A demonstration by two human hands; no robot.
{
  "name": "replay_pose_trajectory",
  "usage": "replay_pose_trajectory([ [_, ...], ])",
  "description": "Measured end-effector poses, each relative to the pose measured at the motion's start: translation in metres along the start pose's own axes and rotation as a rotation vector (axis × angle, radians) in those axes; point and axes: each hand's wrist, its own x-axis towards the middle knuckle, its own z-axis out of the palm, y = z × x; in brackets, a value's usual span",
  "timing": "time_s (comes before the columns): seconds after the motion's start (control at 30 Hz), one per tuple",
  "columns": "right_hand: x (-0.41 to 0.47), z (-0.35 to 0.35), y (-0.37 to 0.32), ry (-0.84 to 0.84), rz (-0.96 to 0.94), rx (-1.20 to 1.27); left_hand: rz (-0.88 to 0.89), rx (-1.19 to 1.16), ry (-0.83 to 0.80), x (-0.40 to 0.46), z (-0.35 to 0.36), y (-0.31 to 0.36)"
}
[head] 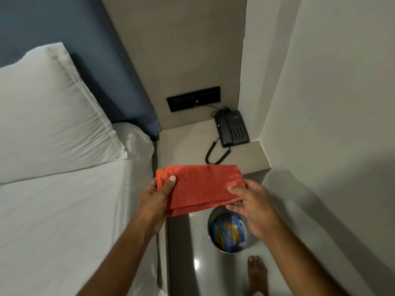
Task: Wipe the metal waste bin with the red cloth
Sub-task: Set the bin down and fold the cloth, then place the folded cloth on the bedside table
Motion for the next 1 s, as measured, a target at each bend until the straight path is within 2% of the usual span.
replay_pose_trajectory([
  [0.2,0.101,0.012,-0.004,0.040,0.031,-0.140,-0.073,-0.056,0.003,0.087,0.009,-0.020],
  [0.47,0.213,0.048,0.060,0.123,0.158,-0.143,-0.125,0.058,0.204,0.196,-0.017,-0.083],
  [0.67,0.272,0.073,0.109,0.200,0.156,-0.215,-0.176,0.174,0.291,0.266,-0.033,-0.123],
  [0.8,0.298,0.078,0.137,0.317,0.118,-0.481,-0.214,0.335,0.316,0.295,-0.042,-0.140],
  [1.0,0.309,0.082,0.151,0.449,0.049,-1.121,-0.207,0.939,0.276,0.303,-0.041,-0.144],
])
